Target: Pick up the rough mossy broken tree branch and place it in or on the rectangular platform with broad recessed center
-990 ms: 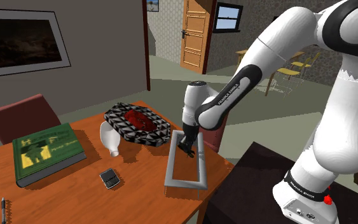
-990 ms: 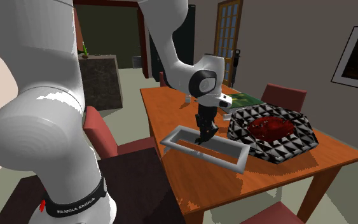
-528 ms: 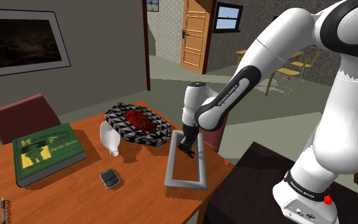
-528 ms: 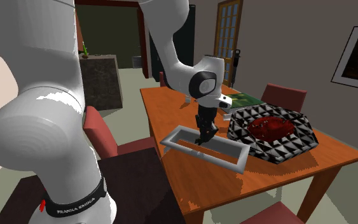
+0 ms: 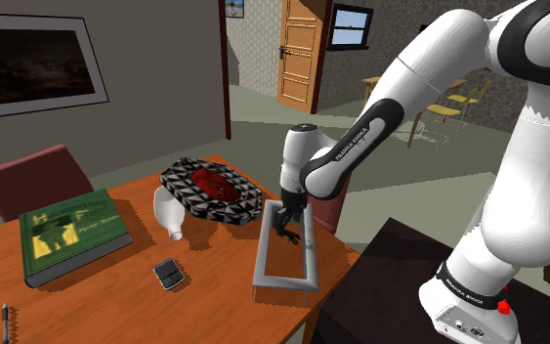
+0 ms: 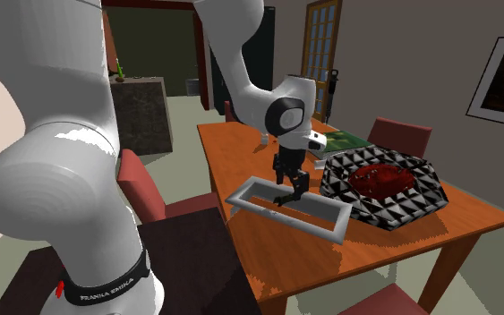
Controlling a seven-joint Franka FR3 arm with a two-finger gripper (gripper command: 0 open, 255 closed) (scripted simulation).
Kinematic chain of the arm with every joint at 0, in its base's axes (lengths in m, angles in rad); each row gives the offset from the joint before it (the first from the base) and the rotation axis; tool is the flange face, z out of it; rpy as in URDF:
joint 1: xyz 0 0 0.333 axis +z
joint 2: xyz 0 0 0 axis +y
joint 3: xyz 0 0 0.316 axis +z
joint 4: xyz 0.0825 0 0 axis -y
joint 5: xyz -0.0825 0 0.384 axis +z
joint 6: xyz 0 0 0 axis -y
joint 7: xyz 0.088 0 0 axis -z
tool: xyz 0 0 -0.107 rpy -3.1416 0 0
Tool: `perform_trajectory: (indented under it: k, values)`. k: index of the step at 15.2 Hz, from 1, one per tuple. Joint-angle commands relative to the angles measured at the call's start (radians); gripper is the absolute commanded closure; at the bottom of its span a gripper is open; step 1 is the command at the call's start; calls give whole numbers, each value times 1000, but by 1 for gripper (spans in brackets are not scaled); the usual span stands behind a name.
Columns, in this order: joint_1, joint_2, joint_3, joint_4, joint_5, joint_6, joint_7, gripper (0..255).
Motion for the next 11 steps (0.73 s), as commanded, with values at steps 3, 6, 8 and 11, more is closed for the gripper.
perform_trajectory:
  k: [3,6,8,11]
  values:
    - [-12,-109,12,12,49,-118,-37,0]
    - [-11,-109,11,12,50,-118,-37,0]
    - [-11,-109,11,12,49,-118,-37,0]
    - [-11,-109,11,12,49,-118,-37,0]
